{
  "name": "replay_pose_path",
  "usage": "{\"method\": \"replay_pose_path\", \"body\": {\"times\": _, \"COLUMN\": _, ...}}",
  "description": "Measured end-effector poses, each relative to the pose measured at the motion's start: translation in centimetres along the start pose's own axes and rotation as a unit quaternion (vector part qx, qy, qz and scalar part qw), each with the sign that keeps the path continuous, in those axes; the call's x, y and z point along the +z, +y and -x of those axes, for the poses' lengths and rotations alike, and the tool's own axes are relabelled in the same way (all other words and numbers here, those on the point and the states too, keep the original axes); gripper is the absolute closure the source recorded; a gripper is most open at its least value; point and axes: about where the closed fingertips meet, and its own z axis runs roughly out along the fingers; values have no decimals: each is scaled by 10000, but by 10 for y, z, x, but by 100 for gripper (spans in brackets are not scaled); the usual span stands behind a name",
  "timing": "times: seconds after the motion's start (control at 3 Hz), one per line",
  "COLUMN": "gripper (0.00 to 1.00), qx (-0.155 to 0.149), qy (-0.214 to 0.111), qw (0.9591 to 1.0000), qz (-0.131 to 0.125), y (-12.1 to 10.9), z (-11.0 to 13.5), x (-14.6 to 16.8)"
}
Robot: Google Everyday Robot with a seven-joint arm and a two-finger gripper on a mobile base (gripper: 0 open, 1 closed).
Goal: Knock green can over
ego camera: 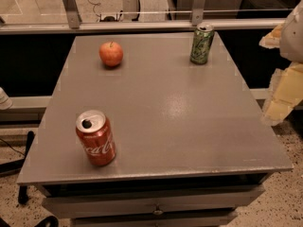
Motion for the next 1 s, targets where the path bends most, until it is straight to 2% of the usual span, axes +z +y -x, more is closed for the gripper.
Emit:
{"method": "replay_pose_path", "body": {"times": 0.33, "gripper": 0, "qx": 38, "qy": -48, "qw": 10000, "qz": -39, "y": -1, "z": 1, "x": 0}}
{"method": "replay_pose_path", "body": {"times": 0.67, "gripper": 0, "qx": 173, "qy": -210, "qw": 9995, "qz": -147, "y": -12, "z": 5, "x": 15}}
{"method": "replay_pose_path", "body": {"times": 1.0, "gripper": 0, "qx": 441, "qy": -510, "qw": 9966, "qz": -478, "y": -47, "z": 8, "x": 52}}
